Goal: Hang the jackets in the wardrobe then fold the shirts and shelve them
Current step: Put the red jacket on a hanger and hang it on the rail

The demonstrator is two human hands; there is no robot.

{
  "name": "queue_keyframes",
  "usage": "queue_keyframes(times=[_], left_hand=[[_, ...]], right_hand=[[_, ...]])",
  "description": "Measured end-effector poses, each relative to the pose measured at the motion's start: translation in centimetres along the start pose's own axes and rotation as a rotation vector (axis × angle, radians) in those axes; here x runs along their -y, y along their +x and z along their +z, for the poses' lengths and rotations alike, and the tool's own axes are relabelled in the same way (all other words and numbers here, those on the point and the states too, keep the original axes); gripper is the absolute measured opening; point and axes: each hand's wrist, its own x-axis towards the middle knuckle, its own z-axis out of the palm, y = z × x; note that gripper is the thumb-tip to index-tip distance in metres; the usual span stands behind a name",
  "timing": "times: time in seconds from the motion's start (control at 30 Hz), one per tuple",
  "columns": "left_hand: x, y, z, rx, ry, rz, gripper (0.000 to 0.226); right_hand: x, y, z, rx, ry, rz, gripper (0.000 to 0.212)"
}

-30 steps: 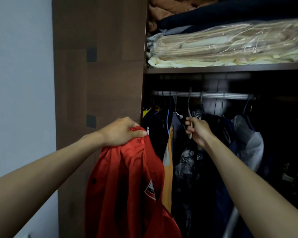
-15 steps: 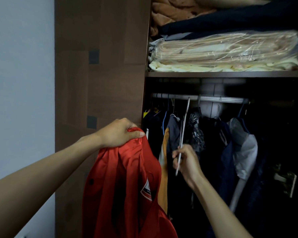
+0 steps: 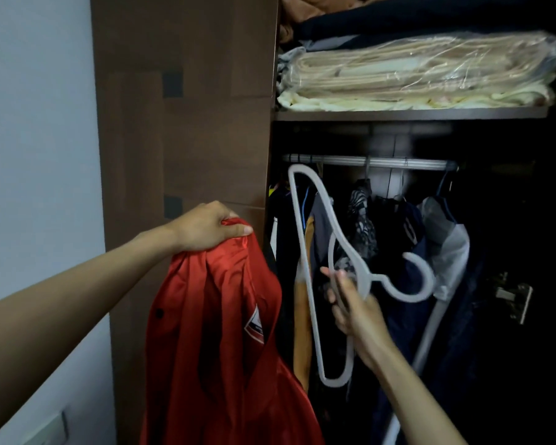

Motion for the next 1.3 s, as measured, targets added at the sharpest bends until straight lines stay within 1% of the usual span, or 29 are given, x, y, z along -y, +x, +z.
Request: queue_keyframes(times=[0.07, 0.13, 0.2, 0.27, 0.37, 0.47, 0.53, 0.6, 0.67, 0.77, 0.83, 0.9, 0.97, 1.0, 1.03, 1.07, 1.1, 1.13, 1.17, 1.2, 1.23, 1.27, 1.3], left_hand=[[0.1, -0.1, -0.4, 0.008, -0.007, -0.028, 0.037], [0.1, -0.3, -0.8, 0.004, -0.014, -0.043, 0.036], [-0.1, -0.7, -1.2, -0.024, -0.025, -0.049, 0.031], [-0.3, -0.7, -1.7, -0.106, 0.008, -0.047, 0.026], [-0.4, -0.7, -3.0, -0.215, 0.056, -0.067, 0.031], [-1.2, -0.8, -4.2, -0.255, 0.097, -0.105, 0.033], [-2.1, -1.0, -4.7, -0.268, 0.089, -0.109, 0.032], [-2.8, -1.0, -4.7, -0.275, 0.072, -0.097, 0.031], [-3.3, -1.0, -4.4, -0.279, 0.021, -0.102, 0.033], [-5.3, -1.0, -3.1, -0.281, -0.142, -0.098, 0.046], [-7.4, -1.1, -2.2, -0.270, -0.199, -0.076, 0.049], [-9.6, -1.5, -1.6, -0.257, -0.238, -0.043, 0.047], [-11.3, -2.2, -1.5, -0.264, -0.282, -0.006, 0.044], [-11.9, -2.6, -1.6, -0.269, -0.341, 0.001, 0.042], [-12.3, -3.0, -1.8, -0.269, -0.435, -0.008, 0.040], [-12.5, -3.5, -2.2, -0.261, -0.521, -0.023, 0.039], [-12.5, -3.8, -2.5, -0.256, -0.559, -0.023, 0.038], [-12.3, -4.1, -3.0, -0.269, -0.496, -0.001, 0.038], [-11.7, -4.2, -3.5, -0.289, -0.332, 0.037, 0.039], [-11.1, -4.4, -4.0, -0.296, -0.115, 0.077, 0.040], [-10.4, -4.7, -4.4, -0.294, 0.091, 0.096, 0.039], [-9.5, -5.1, -4.8, -0.272, 0.242, 0.101, 0.038], [-8.9, -5.5, -5.0, -0.238, 0.337, 0.099, 0.038]], right_hand=[[0.6, -1.0, -1.2, 0.135, 0.057, 0.025, 0.043], [1.0, -2.0, -2.3, 0.246, 0.040, 0.093, 0.041], [1.3, -3.0, -3.1, 0.320, -0.067, 0.171, 0.036], [1.7, -3.9, -3.9, 0.394, -0.243, 0.217, 0.030], [2.1, -5.1, -3.9, 0.496, -0.505, 0.276, 0.023], [2.5, -6.1, -2.9, 0.583, -0.560, 0.295, 0.020], [2.9, -6.4, -2.0, 0.578, -0.585, 0.263, 0.018], [3.0, -6.6, -1.0, 0.512, -0.653, 0.200, 0.016], [2.9, -6.4, 0.4, 0.424, -0.743, 0.137, 0.016], [1.9, -5.5, 3.5, 0.331, -0.896, 0.117, 0.026], [1.3, -5.0, 6.2, 0.330, -0.967, 0.124, 0.022], [1.1, -5.1, 8.6, 0.349, -1.053, 0.156, 0.028], [0.2, -5.2, 10.2, 0.333, -1.088, 0.129, 0.032], [-0.4, -5.2, 10.4, 0.332, -1.052, 0.094, 0.029], [-1.1, -5.2, 10.5, 0.339, -0.958, 0.052, 0.023], [-1.6, -5.3, 10.3, 0.348, -0.818, 0.036, 0.026], [-2.0, -5.3, 9.9, 0.361, -0.675, 0.025, 0.034], [-2.3, -5.4, 9.3, 0.359, -0.564, -0.006, 0.034], [-1.9, -5.5, 8.8, 0.341, -0.491, -0.042, 0.025], [-1.3, -5.6, 8.4, 0.317, -0.435, -0.072, 0.016], [-0.4, -5.7, 7.9, 0.295, -0.388, -0.096, 0.016], [0.5, -5.7, 7.3, 0.283, -0.340, -0.107, 0.017], [1.3, -5.6, 6.5, 0.276, -0.288, -0.102, 0.017]])
